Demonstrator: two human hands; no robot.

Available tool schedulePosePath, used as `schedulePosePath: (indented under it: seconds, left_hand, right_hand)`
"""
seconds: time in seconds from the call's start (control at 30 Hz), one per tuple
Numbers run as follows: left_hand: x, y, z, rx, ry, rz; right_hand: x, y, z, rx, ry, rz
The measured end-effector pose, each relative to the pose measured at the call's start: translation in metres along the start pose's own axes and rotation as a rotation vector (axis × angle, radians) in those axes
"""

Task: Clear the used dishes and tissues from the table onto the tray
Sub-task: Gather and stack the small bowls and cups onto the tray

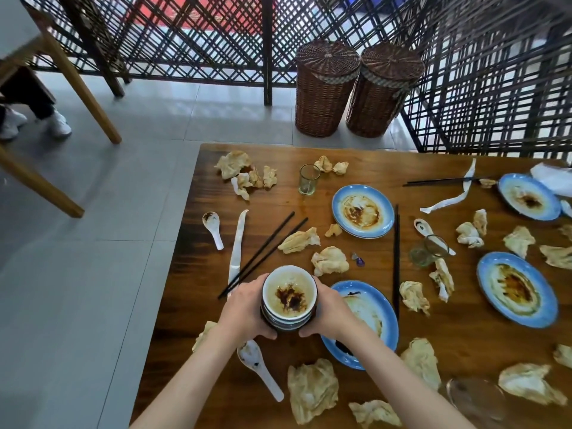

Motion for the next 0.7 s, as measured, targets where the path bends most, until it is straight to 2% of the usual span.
schedulePosePath:
  seconds: [0.33,0.5,0.7]
  left_hand:
    - [-0.002,0.000,0.001,0.005,0.017,-0.006]
    - [-0.001,-0.001,0.000,0.010,0.116,0.007]
    - [-0.017,-0.006,0.021,0.011,0.205,-0.068]
  right_hand:
    - [-0.005,-0.005,-0.001,-0.043,0.037,0.014]
    - [-0.005,-0.008,-0.002,-0.059,0.025,0.046]
    - [0.002,-0.011,0.014,-0.108,-0.037,0.086]
Point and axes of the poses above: each hand's wrist, its own y-axis away from the middle knuckle, its own z-axis out of the back of the hand, x = y × z, the point moved 9 cm from there along -y, towards the middle knuckle, and after that the axes turned 2 degrees about z, right-handed, at the moved point
